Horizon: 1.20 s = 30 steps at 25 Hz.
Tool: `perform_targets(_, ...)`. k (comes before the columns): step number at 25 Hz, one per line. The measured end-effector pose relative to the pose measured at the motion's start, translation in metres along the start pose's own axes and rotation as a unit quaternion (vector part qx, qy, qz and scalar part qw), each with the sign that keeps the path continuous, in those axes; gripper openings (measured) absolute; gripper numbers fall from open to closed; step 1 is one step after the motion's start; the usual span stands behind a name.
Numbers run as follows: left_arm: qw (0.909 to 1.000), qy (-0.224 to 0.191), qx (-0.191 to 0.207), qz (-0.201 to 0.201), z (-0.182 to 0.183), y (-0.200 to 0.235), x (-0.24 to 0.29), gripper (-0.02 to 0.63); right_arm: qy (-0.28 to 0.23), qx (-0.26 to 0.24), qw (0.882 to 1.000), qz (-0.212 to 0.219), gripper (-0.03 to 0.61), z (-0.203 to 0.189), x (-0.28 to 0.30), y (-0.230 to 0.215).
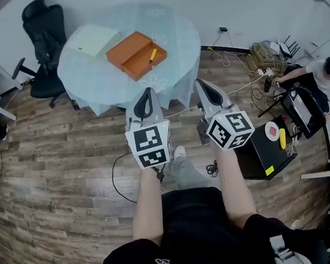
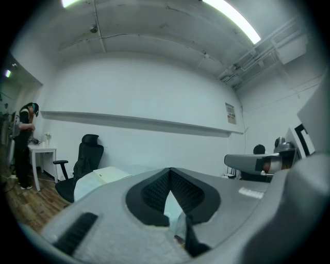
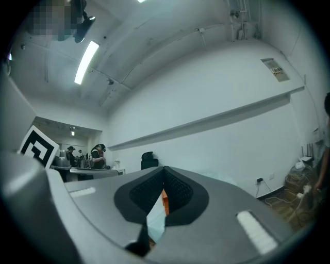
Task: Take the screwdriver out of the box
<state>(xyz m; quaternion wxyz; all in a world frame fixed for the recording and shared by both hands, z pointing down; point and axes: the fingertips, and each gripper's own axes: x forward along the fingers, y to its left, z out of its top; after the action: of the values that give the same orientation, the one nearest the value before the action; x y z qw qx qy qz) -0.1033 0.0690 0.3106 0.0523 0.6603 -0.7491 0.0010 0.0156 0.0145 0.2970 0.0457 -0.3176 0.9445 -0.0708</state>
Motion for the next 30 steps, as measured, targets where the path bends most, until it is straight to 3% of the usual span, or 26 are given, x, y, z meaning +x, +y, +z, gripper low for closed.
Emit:
perform_targets(12, 0.9975, 0.063, -0.019, 0.026, -0.040, 0.012, 0.138, 0.002, 0.053, 0.039, 0.998, 0.010, 0.011, -0.038, 0.107, -0.107)
perform_targets(19, 0.9960, 0.087, 0.004, 0.021, -0.040, -0.007, 0.207, 0.002, 0.031, 0.077, 0.997, 0.000, 0.011, -0.034, 0.149, -0.177)
perform_targets(30, 0.9948, 0.096, 0.024, 0.023, -0.037, -0.028, 0.262, 0.002, 0.009, 0.110, 0.994, -0.014, 0.011, -0.031, 0.157, -0.229)
